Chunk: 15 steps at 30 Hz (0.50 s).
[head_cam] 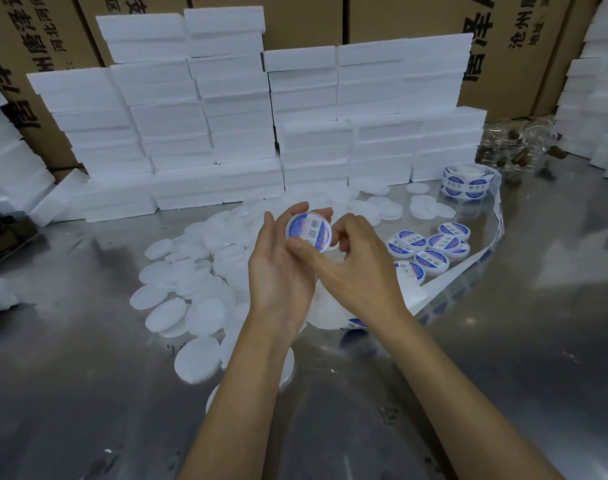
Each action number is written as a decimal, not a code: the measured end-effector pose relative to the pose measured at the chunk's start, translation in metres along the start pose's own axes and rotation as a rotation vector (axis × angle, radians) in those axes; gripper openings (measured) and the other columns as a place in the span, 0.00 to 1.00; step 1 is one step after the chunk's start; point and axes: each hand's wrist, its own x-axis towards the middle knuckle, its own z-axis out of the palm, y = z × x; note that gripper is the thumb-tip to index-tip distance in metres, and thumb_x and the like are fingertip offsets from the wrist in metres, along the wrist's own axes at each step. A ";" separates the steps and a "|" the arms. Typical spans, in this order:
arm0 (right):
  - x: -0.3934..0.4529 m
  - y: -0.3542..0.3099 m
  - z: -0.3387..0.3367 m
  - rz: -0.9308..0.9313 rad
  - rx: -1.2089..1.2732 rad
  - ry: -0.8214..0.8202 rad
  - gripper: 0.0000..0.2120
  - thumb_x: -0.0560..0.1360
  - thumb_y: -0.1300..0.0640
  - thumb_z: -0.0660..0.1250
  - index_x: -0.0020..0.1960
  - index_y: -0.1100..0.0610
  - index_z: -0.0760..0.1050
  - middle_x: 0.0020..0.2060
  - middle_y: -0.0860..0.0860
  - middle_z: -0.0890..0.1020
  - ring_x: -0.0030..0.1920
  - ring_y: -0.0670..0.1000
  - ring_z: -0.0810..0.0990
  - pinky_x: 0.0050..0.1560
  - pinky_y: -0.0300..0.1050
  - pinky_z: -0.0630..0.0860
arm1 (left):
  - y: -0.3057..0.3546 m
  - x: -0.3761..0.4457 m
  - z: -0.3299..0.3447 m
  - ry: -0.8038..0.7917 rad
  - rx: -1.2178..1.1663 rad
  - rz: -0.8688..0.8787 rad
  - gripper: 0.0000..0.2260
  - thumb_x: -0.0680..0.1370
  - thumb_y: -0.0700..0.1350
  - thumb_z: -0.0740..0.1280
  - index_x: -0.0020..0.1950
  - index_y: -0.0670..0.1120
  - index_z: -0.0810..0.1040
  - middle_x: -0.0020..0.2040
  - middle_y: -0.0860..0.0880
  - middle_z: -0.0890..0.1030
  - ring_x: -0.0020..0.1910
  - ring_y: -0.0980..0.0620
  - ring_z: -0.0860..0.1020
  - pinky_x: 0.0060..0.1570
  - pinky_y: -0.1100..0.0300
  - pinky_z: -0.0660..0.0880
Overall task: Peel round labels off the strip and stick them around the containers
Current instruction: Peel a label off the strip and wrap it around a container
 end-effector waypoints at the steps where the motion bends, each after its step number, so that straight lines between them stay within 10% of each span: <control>1: 0.000 -0.001 0.001 -0.027 -0.025 0.009 0.22 0.68 0.27 0.64 0.38 0.46 0.66 0.34 0.42 0.72 0.38 0.42 0.73 0.34 0.35 0.63 | -0.001 -0.001 0.001 -0.007 -0.027 -0.019 0.21 0.85 0.55 0.52 0.62 0.42 0.75 0.61 0.37 0.79 0.62 0.40 0.76 0.71 0.47 0.68; 8: 0.007 0.011 -0.003 -0.066 -0.088 0.083 0.21 0.84 0.46 0.55 0.36 0.54 0.71 0.24 0.44 0.68 0.26 0.46 0.69 0.30 0.36 0.58 | -0.007 -0.003 0.005 -0.002 -0.005 -0.060 0.21 0.85 0.55 0.52 0.62 0.42 0.76 0.62 0.39 0.79 0.63 0.43 0.77 0.68 0.51 0.70; 15: 0.000 0.000 -0.005 0.037 -0.312 0.125 0.33 0.67 0.22 0.53 0.33 0.52 0.69 0.26 0.47 0.74 0.30 0.49 0.74 0.32 0.45 0.67 | -0.010 -0.004 0.012 -0.066 0.100 -0.032 0.22 0.85 0.56 0.49 0.64 0.42 0.73 0.63 0.39 0.80 0.59 0.45 0.78 0.61 0.53 0.76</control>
